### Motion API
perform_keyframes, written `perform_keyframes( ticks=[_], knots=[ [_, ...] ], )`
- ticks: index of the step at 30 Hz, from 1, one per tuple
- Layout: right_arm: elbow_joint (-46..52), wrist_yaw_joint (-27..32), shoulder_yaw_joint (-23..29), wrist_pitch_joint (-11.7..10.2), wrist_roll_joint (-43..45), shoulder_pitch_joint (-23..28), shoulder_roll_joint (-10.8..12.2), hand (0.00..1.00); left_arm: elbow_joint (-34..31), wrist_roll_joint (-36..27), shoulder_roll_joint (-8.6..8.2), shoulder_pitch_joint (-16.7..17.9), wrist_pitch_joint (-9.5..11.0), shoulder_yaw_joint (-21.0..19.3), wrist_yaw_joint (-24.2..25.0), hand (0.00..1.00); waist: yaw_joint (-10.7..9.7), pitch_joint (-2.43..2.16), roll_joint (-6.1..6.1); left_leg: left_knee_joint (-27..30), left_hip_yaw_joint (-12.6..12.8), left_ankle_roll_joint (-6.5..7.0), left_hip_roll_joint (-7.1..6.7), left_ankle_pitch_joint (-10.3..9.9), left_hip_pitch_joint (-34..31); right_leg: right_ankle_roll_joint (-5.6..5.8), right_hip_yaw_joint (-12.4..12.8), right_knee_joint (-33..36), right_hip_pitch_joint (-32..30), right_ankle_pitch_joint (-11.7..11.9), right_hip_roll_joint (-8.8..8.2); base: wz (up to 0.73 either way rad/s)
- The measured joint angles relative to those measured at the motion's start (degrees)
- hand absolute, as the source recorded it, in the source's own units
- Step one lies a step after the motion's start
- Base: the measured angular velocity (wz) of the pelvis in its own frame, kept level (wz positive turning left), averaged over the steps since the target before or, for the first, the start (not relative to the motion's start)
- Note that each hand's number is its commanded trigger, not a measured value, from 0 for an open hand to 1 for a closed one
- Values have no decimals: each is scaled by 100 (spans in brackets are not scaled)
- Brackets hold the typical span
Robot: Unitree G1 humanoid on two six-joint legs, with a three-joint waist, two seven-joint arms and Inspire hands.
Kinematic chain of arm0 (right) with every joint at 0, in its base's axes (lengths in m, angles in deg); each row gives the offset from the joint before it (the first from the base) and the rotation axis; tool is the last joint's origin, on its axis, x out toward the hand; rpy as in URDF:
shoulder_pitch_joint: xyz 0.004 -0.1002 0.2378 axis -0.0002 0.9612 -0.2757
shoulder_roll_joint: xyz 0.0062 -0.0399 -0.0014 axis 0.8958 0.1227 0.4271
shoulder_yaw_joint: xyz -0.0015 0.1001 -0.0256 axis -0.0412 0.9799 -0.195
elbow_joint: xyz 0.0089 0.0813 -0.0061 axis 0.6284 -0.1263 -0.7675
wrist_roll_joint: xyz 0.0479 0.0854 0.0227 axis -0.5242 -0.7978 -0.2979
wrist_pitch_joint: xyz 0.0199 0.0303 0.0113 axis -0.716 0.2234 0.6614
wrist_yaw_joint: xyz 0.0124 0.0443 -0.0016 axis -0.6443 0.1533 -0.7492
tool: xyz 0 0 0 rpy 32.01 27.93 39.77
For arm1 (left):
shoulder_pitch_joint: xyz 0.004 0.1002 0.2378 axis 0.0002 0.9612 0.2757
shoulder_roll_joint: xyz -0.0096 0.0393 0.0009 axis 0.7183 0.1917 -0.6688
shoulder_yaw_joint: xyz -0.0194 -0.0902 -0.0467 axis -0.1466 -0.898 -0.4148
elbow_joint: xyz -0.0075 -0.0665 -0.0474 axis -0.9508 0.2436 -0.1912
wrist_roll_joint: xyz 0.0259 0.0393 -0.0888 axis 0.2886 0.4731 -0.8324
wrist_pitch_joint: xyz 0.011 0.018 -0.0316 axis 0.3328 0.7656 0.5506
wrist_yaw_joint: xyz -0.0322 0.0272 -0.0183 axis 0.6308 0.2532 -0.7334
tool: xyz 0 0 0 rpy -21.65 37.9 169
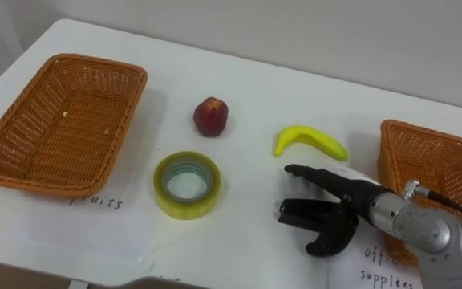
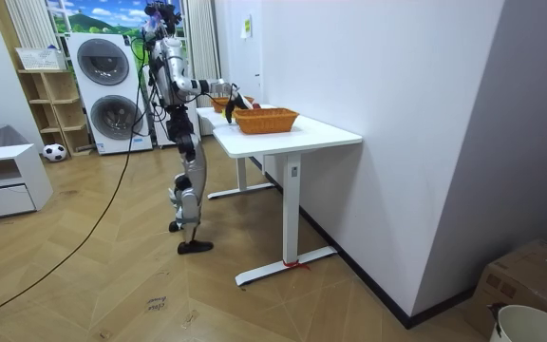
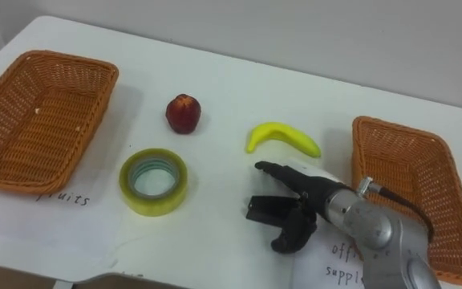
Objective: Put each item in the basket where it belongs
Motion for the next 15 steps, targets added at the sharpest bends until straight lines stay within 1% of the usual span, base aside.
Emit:
perform_keyframes(
  ticks=[2,5,9,10,11,12,13,15],
  knots=[
    [-4,-6,-12,0,88,10,4,0,-24,0,2,6,0,-2,-5,0,0,-1,3,0,-1,0,0,0,0,0,-15,0,7,0,-3,3],
    [-12,15,-18,1,264,44,78,0,-24,-1,2,24,-10,-1,-8,0,4,-4,-1,0,-1,0,0,0,0,0,-20,-4,8,0,-3,0],
    [-13,61,-44,21,365,49,110,0,-24,0,4,34,-84,-1,-10,0,-1,-10,-10,0,0,0,-1,0,-1,0,-19,-8,8,0,-3,0],
    [-12,75,-61,46,365,49,110,20,-24,0,4,34,-102,-2,-10,0,-3,-12,-14,1,0,0,-1,0,-1,0,-20,-9,8,0,-3,0],
    [-12,80,-64,53,365,49,110,55,-24,0,4,34,-105,-2,-10,0,-3,-13,-16,1,0,0,-1,0,-1,0,-20,-9,8,0,-3,0],
    [-12,87,-70,65,365,49,111,81,-24,0,4,34,-105,-2,-10,0,-3,-17,-20,1,0,0,-1,0,-1,0,-20,-9,8,0,-3,0],
    [-12,111,-95,82,366,49,111,100,-24,0,4,35,-109,-2,-10,0,9,-20,-25,4,1,0,-1,0,-1,0,-20,-9,8,0,-3,0],
    [-14,175,-145,114,401,49,111,100,-25,-1,4,33,-115,-1,-10,0,1,-27,-34,9,1,0,-1,0,0,0,-17,-8,7,0,-3,0]
  ],
)
